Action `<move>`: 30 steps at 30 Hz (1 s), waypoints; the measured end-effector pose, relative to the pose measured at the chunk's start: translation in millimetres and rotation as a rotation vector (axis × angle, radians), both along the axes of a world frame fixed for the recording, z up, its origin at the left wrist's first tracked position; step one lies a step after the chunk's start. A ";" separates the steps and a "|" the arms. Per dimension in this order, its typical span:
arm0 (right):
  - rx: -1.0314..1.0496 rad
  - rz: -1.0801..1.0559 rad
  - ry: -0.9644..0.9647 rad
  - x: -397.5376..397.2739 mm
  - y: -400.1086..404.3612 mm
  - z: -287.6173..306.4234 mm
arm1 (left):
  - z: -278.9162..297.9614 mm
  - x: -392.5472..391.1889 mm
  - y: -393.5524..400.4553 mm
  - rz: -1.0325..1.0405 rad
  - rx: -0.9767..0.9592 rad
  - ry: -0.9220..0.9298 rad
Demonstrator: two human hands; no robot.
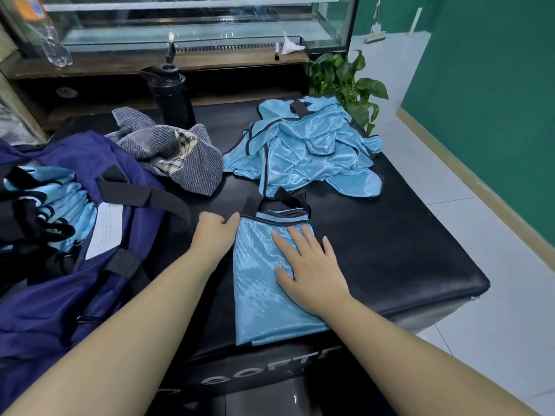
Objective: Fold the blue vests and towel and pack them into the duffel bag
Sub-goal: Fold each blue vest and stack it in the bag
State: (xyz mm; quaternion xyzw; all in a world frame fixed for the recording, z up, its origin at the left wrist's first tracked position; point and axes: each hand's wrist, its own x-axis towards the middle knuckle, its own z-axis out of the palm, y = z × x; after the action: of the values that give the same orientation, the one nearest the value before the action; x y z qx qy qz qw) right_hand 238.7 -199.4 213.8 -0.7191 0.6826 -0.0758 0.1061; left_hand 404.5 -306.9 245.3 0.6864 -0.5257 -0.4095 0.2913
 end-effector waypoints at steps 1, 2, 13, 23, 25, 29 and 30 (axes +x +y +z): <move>-0.002 -0.002 -0.010 -0.1 -0.1 0.1 | 4.6 -0.1 3.9 -0.030 0.078 0.043; -0.006 -0.003 -0.017 -0.1 -0.1 0.4 | 7.5 0.4 5.6 -0.050 0.168 0.148; -0.219 -0.283 -0.623 -11.4 0.0 13.0 | 25.6 -22.2 22.5 -0.115 0.250 0.555; 0.154 -0.339 -0.929 -40.6 -38.6 44.0 | 15.5 -3.0 14.6 -0.104 0.171 0.597; 0.111 -0.335 -0.884 -39.9 -40.3 40.5 | 2.5 3.2 8.2 -0.064 0.076 0.415; 0.064 -0.284 -0.787 -40.8 -26.7 34.4 | -1.8 20.1 13.1 -0.090 -0.064 0.137; 0.024 -0.240 -0.713 -42.8 -19.4 32.3 | -0.9 25.9 18.2 -0.179 -0.140 0.036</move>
State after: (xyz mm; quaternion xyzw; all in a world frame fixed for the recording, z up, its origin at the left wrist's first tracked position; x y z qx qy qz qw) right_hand 195.8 -218.8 246.1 -0.5610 0.6831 -0.3254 0.3358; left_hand 430.4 -288.7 244.3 0.6072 -0.6067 -0.4085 0.3104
